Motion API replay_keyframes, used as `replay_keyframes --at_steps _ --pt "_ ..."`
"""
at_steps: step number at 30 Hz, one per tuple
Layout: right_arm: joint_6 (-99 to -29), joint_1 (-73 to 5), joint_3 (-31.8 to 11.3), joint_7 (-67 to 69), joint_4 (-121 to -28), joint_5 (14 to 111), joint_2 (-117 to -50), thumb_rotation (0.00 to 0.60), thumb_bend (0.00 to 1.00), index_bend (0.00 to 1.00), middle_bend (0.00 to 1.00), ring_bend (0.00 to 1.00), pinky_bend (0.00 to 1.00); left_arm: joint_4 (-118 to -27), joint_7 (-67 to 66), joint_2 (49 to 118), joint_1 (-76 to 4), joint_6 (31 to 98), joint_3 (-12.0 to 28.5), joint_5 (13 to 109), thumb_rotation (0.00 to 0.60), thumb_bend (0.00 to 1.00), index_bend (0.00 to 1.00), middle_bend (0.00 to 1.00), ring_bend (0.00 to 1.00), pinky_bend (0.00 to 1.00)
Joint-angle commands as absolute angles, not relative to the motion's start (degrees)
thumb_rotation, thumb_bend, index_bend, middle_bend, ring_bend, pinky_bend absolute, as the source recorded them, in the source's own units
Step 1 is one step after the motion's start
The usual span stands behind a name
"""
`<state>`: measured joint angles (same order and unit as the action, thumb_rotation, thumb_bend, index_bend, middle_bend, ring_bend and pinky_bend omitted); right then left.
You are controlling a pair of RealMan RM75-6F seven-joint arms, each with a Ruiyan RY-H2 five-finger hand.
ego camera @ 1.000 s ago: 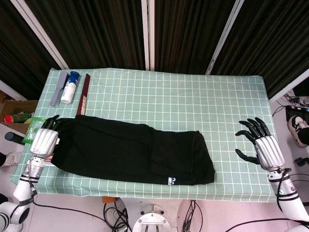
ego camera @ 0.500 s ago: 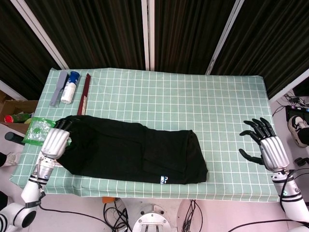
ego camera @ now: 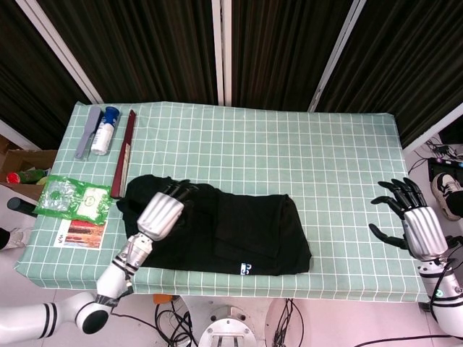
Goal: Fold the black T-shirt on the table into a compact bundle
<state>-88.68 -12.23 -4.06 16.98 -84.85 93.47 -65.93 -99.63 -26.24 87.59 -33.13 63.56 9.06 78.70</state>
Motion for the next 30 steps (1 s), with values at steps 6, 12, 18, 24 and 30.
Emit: replay_keyframes --at_steps 6,12,18,24,30 --pt "-88.76 -11.92 -4.08 17.05 -84.84 93.32 -65.70 0.600 0.16 0.42 0.19 0.10 0.11 -96.30 -40.15 100.92 -41.32 58.60 11.68 68.35 0.600 0.67 0.57 0.21 0.11 0.18" --pt "-88.64 -11.77 -4.10 17.44 -84.60 93.13 -65.82 0.600 0.16 0.42 0.19 0.10 0.11 -91.94 -48.12 106.86 -45.62 58.13 12.76 63.06 0.600 0.66 0.56 0.20 0.11 0.18" --pt "-88.08 -11.80 -3.99 17.86 -83.88 92.94 -66.19 0.600 0.16 0.42 0.19 0.10 0.11 -88.83 -51.26 110.00 -47.75 57.57 12.17 57.92 0.600 0.62 0.49 0.17 0.10 0.18" --pt "-87.54 -12.13 -3.82 17.66 -83.89 93.44 -66.25 0.600 0.16 0.42 0.19 0.10 0.11 -91.66 -49.72 109.27 -47.37 59.63 12.91 55.44 0.600 0.13 0.11 0.07 0.07 0.17" --pt "-87.29 -12.80 -3.42 17.36 -84.57 95.13 -66.07 0.600 0.17 0.42 0.19 0.10 0.11 -103.45 -38.27 98.60 -39.66 68.90 10.93 65.47 0.600 0.06 0.06 0.06 0.07 0.17"
